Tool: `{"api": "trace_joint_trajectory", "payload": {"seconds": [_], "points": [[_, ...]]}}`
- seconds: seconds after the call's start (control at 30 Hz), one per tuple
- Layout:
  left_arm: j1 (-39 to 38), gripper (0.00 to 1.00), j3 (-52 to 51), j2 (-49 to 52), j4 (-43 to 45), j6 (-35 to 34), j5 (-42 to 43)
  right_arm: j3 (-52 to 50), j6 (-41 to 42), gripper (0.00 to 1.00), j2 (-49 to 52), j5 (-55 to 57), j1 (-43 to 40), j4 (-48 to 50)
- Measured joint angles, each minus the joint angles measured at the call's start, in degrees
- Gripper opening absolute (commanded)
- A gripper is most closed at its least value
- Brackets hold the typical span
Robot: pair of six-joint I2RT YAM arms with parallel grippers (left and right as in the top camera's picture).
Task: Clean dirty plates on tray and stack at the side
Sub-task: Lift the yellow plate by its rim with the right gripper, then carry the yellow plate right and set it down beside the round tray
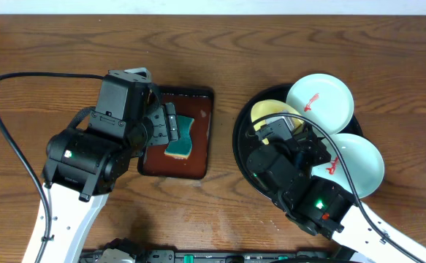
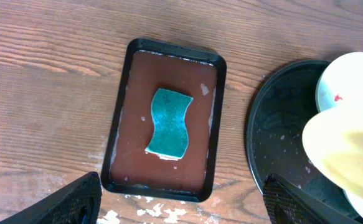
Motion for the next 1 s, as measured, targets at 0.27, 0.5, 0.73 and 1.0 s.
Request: {"api": "trace_joint_trajectory", "payload": {"seconds": [0.27, 0.5, 0.73, 1.0], "points": [[0.0, 0.83, 0.0, 0.0, 0.0, 0.0, 0.0, 0.0, -1.4, 0.01, 0.0, 0.7, -2.2, 1.4], [0.0, 0.83, 0.0, 0.0, 0.0, 0.0, 0.0, 0.0, -0.4, 0.01, 0.1, -1.5, -2.6, -0.4], [0.0, 0.83, 0.0, 0.0, 0.0, 0.0, 0.0, 0.0, 10.3, 0.01, 0.5, -7.8, -7.9, -1.8], [0.0, 0.84, 0.0, 0.0, 0.0, 0.0, 0.1, 0.4, 25.0, 0.01, -0.3, -39.3, -32.7, -2.7]]}}
